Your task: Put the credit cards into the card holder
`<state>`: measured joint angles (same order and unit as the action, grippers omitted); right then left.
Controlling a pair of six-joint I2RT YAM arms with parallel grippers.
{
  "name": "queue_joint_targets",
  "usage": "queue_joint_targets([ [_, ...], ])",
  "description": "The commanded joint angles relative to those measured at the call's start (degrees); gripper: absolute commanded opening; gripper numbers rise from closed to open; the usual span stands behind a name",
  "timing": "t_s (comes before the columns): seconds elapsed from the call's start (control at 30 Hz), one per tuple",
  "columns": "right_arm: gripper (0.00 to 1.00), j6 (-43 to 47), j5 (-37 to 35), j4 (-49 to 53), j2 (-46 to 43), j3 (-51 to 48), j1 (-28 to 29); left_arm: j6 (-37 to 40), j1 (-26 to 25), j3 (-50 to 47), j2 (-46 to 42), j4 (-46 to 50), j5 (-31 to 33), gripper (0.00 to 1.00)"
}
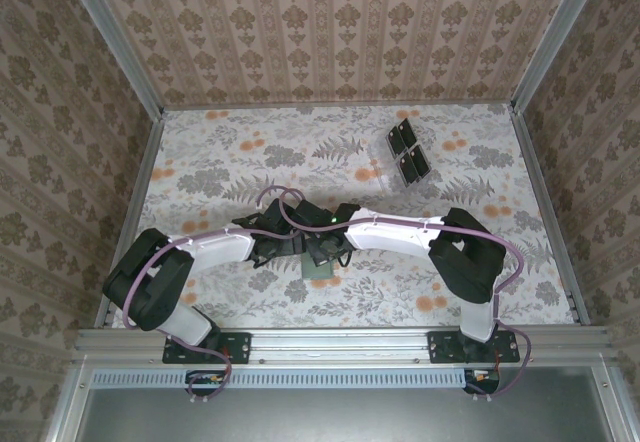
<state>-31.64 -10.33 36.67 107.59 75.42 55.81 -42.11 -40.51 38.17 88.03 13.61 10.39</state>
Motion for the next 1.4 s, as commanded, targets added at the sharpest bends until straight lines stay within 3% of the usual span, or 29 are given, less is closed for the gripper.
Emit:
queue_joint_targets([
  [0.0,0.00,1.2,0.4,0.2,-2.0,1.1,0.8,-1.8,0.3,-6.0,10.5,-7.5,-15.2,1.00],
  [0.43,0.00,1.0,7.6,-5.7,-1.8,-0.3,0.3,-1.7,0.2,-6.0,10.7,-7.6,-15.4,1.00],
  [1.37,0.00,0.9,8.4,-8.4,1.4,-2.2,-0.4,-1.8,0.2,-5.9,11.2,-7.5,-15.4,1.00],
])
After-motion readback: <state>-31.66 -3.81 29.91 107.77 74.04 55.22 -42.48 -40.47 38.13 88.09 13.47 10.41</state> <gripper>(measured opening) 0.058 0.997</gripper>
